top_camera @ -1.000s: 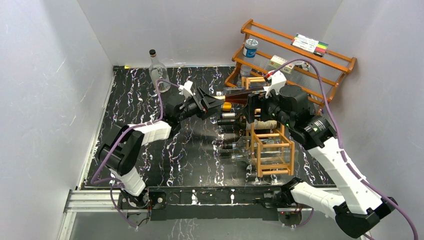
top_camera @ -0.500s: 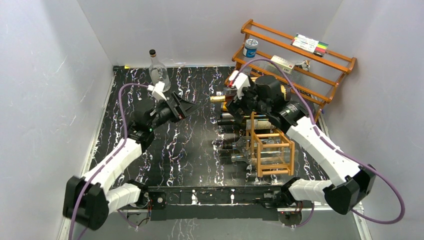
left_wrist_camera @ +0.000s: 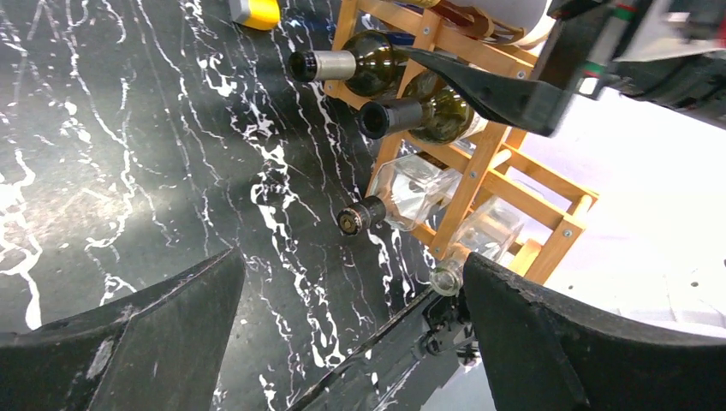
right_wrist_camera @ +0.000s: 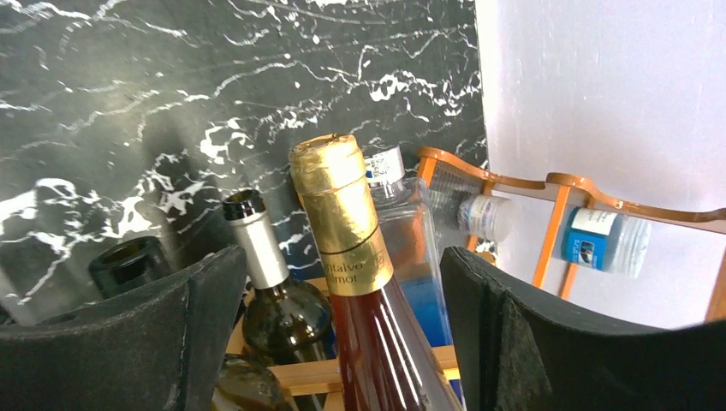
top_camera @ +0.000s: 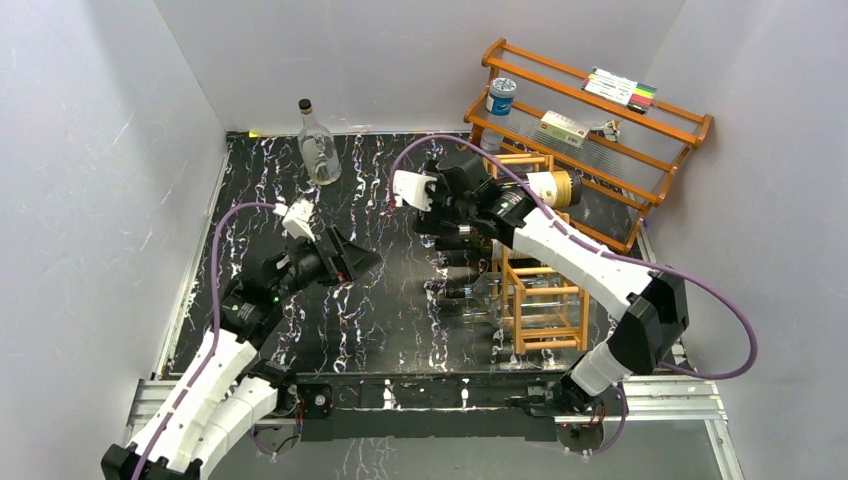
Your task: Take the wine bottle off the wine rack
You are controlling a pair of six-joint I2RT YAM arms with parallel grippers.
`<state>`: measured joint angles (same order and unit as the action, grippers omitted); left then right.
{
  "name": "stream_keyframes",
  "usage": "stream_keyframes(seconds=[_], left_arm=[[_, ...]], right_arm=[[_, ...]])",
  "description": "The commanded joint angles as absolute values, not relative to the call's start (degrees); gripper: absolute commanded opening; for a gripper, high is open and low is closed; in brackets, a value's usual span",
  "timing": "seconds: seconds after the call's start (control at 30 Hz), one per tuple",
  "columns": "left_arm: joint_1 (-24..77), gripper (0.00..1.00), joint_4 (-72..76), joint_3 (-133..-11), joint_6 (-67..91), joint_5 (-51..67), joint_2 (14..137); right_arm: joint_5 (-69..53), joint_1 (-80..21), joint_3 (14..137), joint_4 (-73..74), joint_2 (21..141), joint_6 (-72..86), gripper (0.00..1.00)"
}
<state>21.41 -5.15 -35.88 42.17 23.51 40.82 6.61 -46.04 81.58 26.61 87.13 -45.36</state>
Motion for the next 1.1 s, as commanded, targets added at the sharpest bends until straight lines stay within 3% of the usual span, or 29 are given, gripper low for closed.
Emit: stream_keyframes(seconds=[0.0, 0.23, 0.6, 0.83, 1.07], left_arm=[[20.97, 0.98, -15.5, -41.36, 36.88, 18.6, 36.81], [20.94, 0.98, -23.05, -43.88, 33.55, 10.22, 31.4], [20.94, 0.98, -25.57, -44.37, 32.45, 8.23, 29.28], [20.92, 0.98, -26.63, -45.02, 31.94, 8.18, 29.12], [20.95, 0.98, -27.09, -45.0, 31.58, 8.06, 29.55]], right_arm=[[14.76, -47.12, 85.7, 24.1, 89.35, -52.05, 0.93], [23.6, -48.63, 85.68, 22.9, 94.19, -56.05, 0.78], [29.26, -49.82, 82.29, 16.08, 95.54, -59.91, 0.66], [29.16, -50.08, 83.66, 16.12, 96.39, -59.94, 0.47], [29.77, -51.67, 84.12, 17.13, 94.24, -59.59, 0.33]])
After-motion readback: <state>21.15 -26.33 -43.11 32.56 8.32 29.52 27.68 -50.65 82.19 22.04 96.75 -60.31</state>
